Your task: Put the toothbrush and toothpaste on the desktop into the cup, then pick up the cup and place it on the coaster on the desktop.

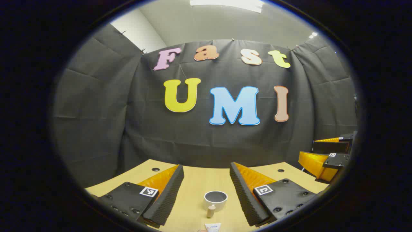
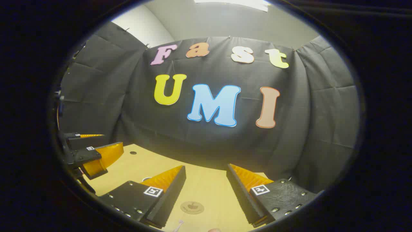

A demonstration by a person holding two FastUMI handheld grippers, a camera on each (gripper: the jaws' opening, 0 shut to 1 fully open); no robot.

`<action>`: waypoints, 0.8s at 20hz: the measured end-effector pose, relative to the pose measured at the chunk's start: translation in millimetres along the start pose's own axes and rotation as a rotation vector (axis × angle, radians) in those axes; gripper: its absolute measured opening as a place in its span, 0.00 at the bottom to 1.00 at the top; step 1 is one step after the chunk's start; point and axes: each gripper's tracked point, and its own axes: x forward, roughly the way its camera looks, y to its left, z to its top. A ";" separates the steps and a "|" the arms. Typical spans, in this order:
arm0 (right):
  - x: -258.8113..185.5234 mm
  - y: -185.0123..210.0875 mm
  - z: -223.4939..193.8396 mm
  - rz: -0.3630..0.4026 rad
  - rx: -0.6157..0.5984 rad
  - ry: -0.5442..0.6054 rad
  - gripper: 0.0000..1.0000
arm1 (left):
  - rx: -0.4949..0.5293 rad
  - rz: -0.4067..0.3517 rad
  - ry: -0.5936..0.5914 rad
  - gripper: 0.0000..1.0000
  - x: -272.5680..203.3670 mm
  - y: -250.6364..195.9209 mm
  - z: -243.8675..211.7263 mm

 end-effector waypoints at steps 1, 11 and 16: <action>-1.3 -0.3 1.0 0.002 0.000 0.000 0.84 | 0.001 -0.001 -0.001 0.94 1.2 -0.3 1.3; -6.9 4.6 2.1 0.021 0.006 0.000 0.84 | 0.012 -0.010 -0.005 0.93 3.0 -4.4 5.2; -10.0 9.8 -0.8 0.028 0.010 0.012 0.84 | 0.039 -0.010 0.007 0.93 3.4 -3.9 5.1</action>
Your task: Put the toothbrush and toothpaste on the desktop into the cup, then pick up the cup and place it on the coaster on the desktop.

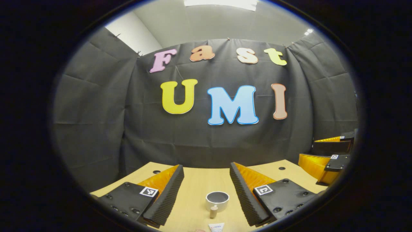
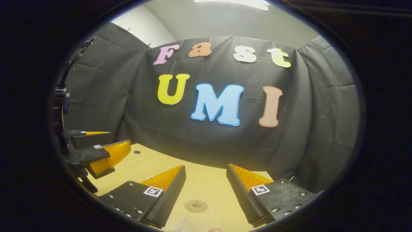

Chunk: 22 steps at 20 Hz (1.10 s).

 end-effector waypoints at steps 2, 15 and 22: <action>-0.7 2.6 -3.0 0.004 0.003 0.011 0.84 | -0.001 -0.010 0.016 0.93 -2.0 -0.9 -5.9; -7.9 18.5 -75.5 0.051 0.087 0.276 0.83 | -0.004 -0.084 0.248 0.93 -6.6 -11.0 -80.0; -21.0 34.5 -136.6 0.107 0.115 0.499 0.85 | -0.057 -0.081 0.477 0.93 -13.4 -13.0 -145.6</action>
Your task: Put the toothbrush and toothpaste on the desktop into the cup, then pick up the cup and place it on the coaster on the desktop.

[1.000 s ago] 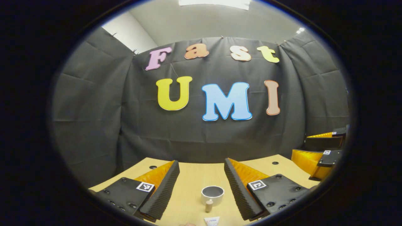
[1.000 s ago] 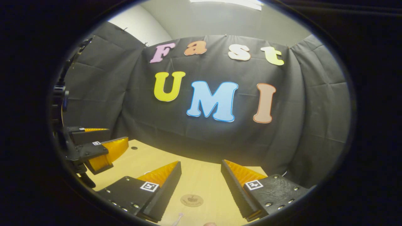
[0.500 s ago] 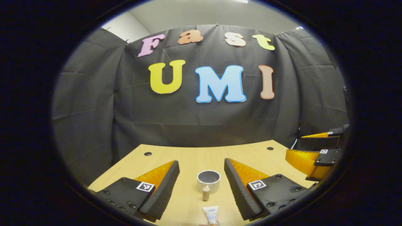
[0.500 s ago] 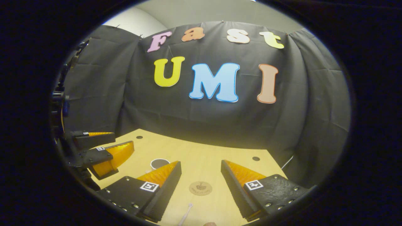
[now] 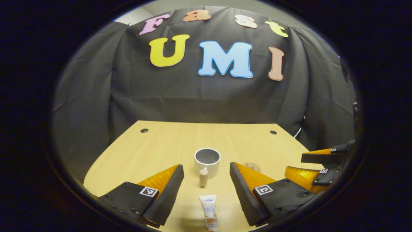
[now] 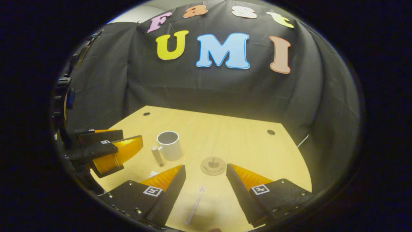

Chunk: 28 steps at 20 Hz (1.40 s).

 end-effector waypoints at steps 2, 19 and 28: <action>2.5 -0.4 -16.8 0.007 0.017 0.065 0.85 | -0.012 -0.014 0.067 0.93 7.2 -3.2 -16.1; 14.6 17.6 -126.3 0.040 0.206 0.571 0.87 | -0.017 -0.057 0.648 0.94 12.2 6.4 -139.5; 31.8 36.2 -157.7 0.013 0.210 0.770 0.87 | -0.001 -0.096 0.879 0.95 19.7 12.0 -180.9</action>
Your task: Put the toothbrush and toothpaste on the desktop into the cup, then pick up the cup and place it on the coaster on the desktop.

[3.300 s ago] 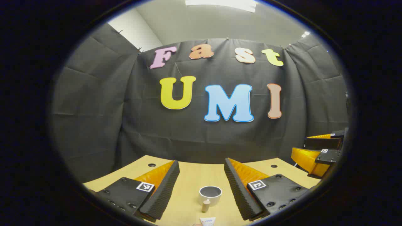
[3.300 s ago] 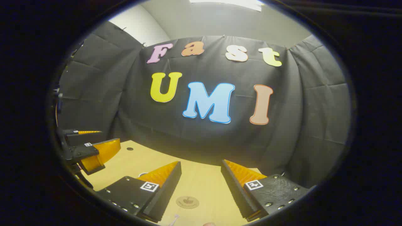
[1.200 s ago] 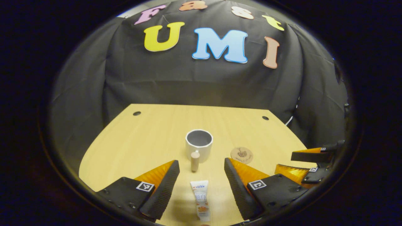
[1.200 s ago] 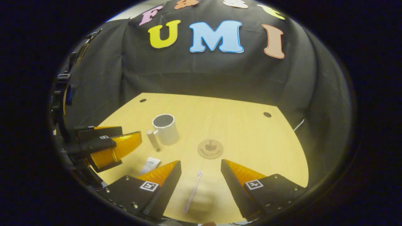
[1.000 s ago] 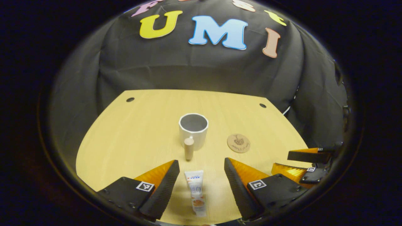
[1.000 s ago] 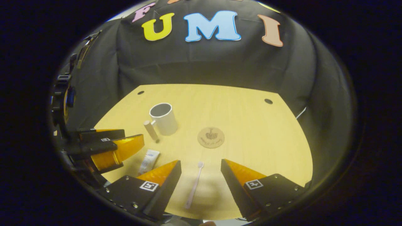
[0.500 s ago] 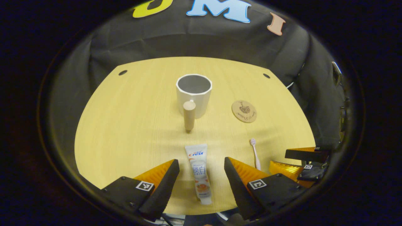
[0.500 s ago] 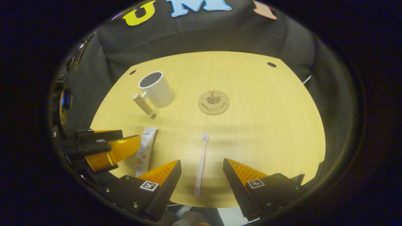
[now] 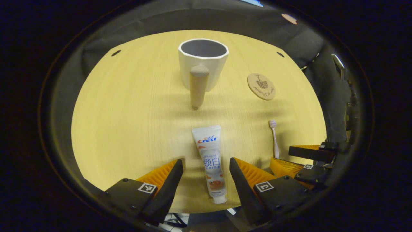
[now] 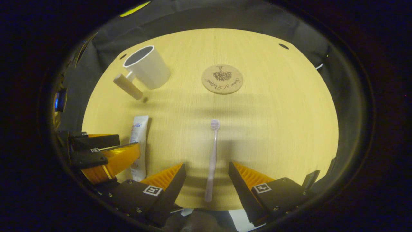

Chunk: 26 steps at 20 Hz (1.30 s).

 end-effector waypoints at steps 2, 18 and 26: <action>5.8 -1.1 -4.5 -0.014 0.002 0.033 0.87 | 0.010 -0.005 0.030 0.89 5.9 -1.5 -2.5; 19.1 -12.9 -16.7 -0.059 0.004 0.119 0.25 | -0.007 0.019 0.080 0.52 22.8 -1.7 -14.4; 18.1 -15.0 -17.1 0.038 0.118 0.088 0.08 | 0.011 0.035 0.049 0.31 20.6 -0.6 -15.0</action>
